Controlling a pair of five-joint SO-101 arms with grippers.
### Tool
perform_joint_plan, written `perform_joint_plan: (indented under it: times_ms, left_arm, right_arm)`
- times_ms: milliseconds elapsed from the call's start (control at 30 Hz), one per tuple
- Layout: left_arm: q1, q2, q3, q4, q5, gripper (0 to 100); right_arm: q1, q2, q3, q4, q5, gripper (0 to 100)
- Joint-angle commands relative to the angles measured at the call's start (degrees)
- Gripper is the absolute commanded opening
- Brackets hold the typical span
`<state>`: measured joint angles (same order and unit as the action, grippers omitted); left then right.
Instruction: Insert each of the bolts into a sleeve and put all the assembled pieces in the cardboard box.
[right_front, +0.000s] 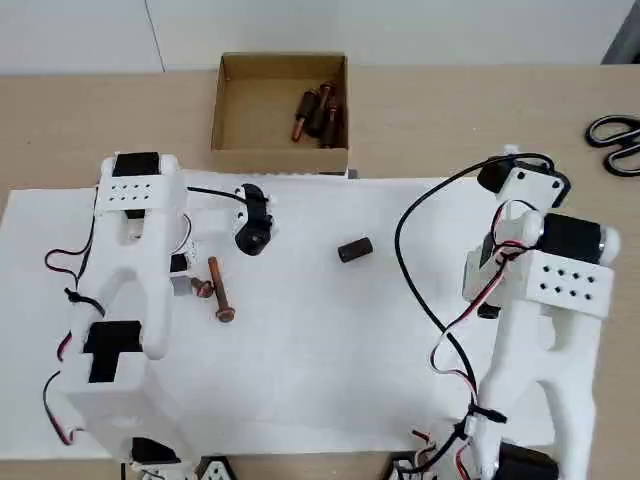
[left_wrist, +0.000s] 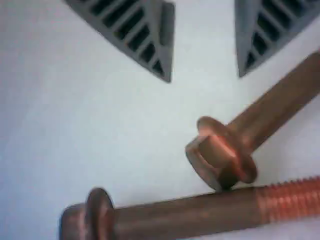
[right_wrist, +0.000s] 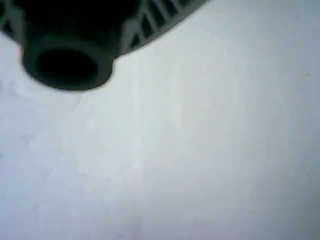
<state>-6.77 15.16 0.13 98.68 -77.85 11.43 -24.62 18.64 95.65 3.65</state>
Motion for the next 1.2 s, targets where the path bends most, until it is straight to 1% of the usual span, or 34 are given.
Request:
perform_joint_plan:
  times_ms: [0,167,567,667,933,1167]
  left_arm:
    - [0.26,-0.79,-0.31,0.00,-19.16,10]
    - [0.26,-0.53,-0.40,-2.02,-18.99,15]
    - [0.35,0.62,0.04,-8.88,-19.43,15]
    - [0.26,3.60,-0.40,-8.88,-21.19,15]
    - [0.26,10.73,-4.44,-8.79,-21.01,15]
    - [0.26,13.01,-4.70,-8.79,-20.92,14]
  right_arm:
    - [0.66,-1.54,-0.44,-0.31,1.93,0.6]
    - [0.66,-1.54,-0.44,-1.71,3.25,0.4]
    - [0.66,-1.89,-0.53,-1.54,3.16,0.4]
    - [0.66,-1.89,-0.53,-1.36,3.16,0.4]
    - [0.66,-1.98,-0.53,-1.36,2.99,0.4]
    - [0.66,-1.98,-0.53,-1.27,2.99,0.4]
